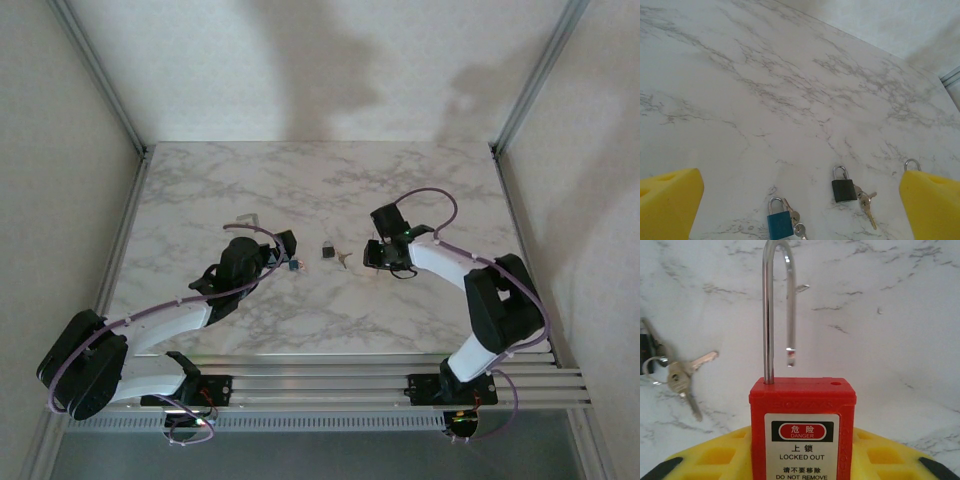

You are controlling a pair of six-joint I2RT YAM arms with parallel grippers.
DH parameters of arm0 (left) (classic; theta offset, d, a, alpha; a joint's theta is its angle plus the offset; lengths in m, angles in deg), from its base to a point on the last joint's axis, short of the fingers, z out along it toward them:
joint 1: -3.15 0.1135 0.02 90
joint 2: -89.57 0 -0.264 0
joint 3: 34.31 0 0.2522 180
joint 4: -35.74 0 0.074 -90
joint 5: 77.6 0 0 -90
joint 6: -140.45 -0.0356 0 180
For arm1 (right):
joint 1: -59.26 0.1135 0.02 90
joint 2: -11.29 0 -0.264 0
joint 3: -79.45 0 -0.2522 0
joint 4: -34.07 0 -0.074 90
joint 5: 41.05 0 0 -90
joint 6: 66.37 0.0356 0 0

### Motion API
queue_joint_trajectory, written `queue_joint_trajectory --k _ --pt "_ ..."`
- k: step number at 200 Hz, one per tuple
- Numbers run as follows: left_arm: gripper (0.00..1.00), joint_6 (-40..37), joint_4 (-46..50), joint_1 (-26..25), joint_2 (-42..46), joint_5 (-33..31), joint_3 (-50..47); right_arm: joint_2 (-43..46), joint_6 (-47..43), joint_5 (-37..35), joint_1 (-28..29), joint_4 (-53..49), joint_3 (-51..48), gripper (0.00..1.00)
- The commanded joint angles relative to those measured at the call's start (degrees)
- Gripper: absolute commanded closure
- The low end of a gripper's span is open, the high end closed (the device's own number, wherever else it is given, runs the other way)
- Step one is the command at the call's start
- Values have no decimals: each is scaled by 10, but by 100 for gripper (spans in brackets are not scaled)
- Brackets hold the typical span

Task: Lock with the key

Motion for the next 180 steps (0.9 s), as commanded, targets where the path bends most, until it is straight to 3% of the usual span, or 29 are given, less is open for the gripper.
queue_joint_trajectory --k 1,82,100,180 --pt "0 -12 -1 -4 -6 8 14 29 -18 33 1 30 -16 86" --pt "1 -3 -11 -5 -11 29 12 72 -35 181 4 104 -50 96" --pt "1 8 -33 -5 -12 54 4 79 -39 214 8 119 -55 100" --pt "0 96 -151 -6 -29 182 -25 110 -41 359 21 178 -77 100"
